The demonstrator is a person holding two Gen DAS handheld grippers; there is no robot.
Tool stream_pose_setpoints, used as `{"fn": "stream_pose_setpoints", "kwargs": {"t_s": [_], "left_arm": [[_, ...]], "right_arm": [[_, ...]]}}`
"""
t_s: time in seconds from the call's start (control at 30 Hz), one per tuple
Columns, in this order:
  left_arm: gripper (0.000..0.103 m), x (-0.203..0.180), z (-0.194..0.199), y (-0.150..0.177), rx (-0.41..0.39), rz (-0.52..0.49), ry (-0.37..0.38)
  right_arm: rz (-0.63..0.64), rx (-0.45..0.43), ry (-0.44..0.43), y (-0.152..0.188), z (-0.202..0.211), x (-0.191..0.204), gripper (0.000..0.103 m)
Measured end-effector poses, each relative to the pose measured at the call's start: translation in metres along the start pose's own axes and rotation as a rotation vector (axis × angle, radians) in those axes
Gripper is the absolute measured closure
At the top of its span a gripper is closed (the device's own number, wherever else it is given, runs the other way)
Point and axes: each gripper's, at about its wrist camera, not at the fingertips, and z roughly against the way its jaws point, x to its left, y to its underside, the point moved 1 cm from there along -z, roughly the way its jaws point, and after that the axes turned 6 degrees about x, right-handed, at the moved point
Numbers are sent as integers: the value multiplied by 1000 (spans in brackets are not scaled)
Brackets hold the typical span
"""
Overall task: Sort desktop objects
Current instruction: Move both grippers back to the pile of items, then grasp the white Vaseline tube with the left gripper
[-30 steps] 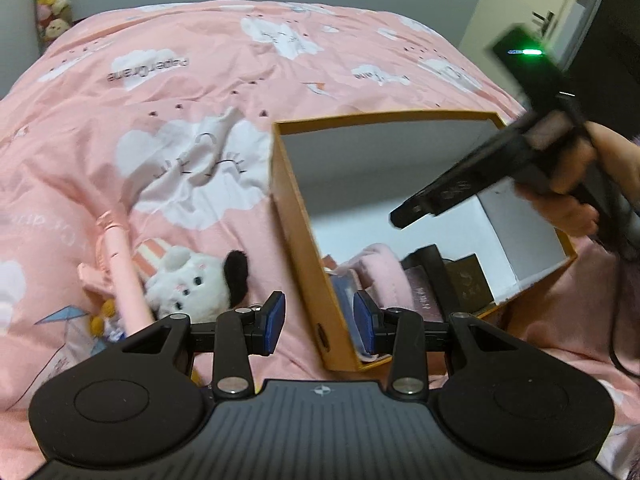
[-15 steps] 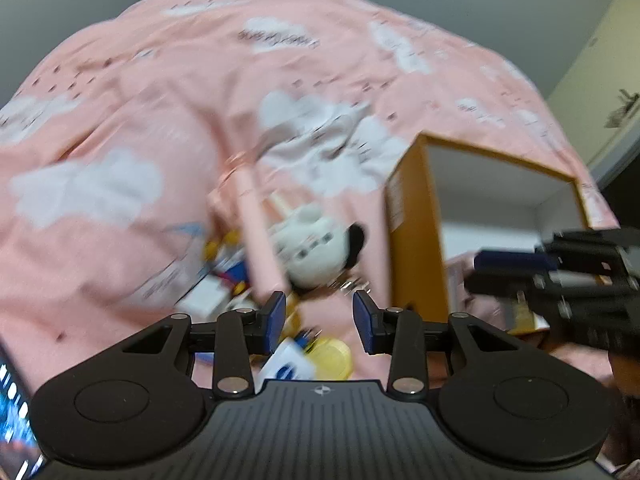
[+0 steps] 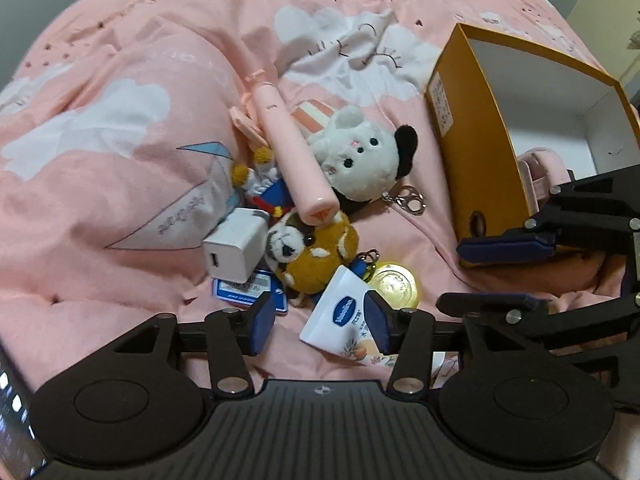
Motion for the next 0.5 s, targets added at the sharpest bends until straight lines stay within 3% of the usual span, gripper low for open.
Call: {"fn": "stream_pose_setpoints", "kwargs": {"t_s": [0.4, 0.5], "left_arm": [[42, 14, -48, -14, 136, 8, 145], [53, 18, -47, -14, 142, 24, 180]], "right_arm": [[21, 19, 48, -1, -9, -14, 66], [8, 18, 46, -1, -10, -17, 65]]}}
